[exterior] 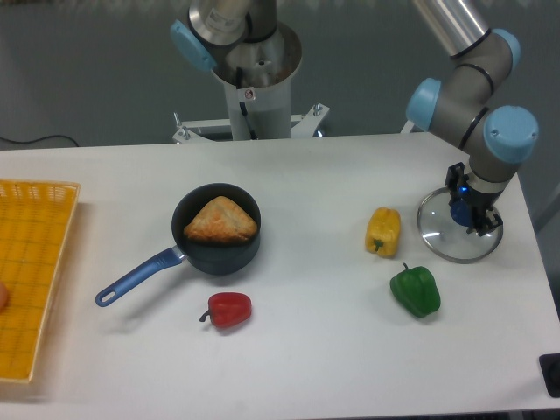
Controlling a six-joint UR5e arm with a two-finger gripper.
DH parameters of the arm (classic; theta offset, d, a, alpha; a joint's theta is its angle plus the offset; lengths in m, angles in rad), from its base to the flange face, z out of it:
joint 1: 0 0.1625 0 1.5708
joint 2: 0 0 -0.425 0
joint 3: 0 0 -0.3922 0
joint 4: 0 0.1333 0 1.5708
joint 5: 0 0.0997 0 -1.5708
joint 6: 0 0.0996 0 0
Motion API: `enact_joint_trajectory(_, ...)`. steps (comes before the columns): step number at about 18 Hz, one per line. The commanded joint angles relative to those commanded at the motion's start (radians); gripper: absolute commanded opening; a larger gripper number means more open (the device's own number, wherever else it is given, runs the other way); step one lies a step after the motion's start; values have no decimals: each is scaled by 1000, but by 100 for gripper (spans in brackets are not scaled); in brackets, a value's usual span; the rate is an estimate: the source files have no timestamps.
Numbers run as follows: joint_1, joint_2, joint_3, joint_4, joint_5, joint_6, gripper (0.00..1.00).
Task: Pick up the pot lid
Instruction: 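Close the gripper on the blue knob, then lift the glass lid by its knob and carry it toward the peppers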
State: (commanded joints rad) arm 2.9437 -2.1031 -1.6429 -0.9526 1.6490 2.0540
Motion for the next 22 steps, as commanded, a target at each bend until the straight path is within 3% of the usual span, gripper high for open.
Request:
enact_joint_trajectory(10,-3,-2,23,-8,5,-5,40)
enact_joint_trajectory(22,-12,12,69,-63,8,-5,35)
